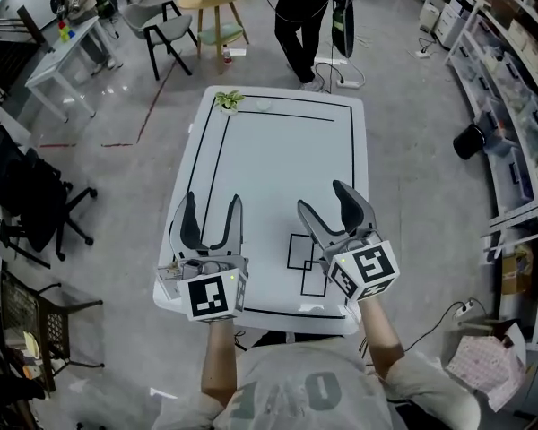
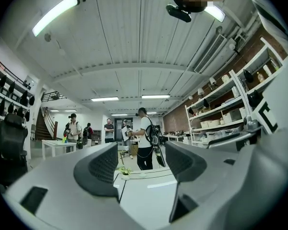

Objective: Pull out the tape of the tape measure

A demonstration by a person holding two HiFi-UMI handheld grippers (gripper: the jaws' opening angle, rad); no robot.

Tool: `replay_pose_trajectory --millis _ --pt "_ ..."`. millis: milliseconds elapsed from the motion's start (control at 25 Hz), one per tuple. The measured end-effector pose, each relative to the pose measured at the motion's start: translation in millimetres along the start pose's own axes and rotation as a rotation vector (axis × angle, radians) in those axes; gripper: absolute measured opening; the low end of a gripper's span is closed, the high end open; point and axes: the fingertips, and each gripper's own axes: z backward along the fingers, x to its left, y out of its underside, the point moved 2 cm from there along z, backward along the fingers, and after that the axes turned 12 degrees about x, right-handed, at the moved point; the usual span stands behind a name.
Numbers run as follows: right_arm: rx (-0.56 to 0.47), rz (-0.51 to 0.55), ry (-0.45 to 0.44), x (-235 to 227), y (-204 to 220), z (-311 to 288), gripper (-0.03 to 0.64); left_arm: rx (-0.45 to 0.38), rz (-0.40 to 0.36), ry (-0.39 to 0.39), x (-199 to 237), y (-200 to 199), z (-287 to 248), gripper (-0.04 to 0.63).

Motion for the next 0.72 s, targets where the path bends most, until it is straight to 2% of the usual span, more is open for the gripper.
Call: replay_pose_trajectory --millis 200,320,720 --pt "0.012 0.089 -0.007 -36.8 -18.7 -58.0 0.304 -0.017 -0.002 -0.019 12.2 -4.3 -38.1 0.285" --pt "0.057 0.122 -0.020 -67.9 -18.8 -112.7 0.304 -0.008 -0.001 -0.031 20.8 2.6 -69.1 0.286" --pt "0.263 0.284 -0.127 -146.6 22.6 -310.4 0.302 0.108 0.044 -0.049 48.0 70.7 -168.3 0.285"
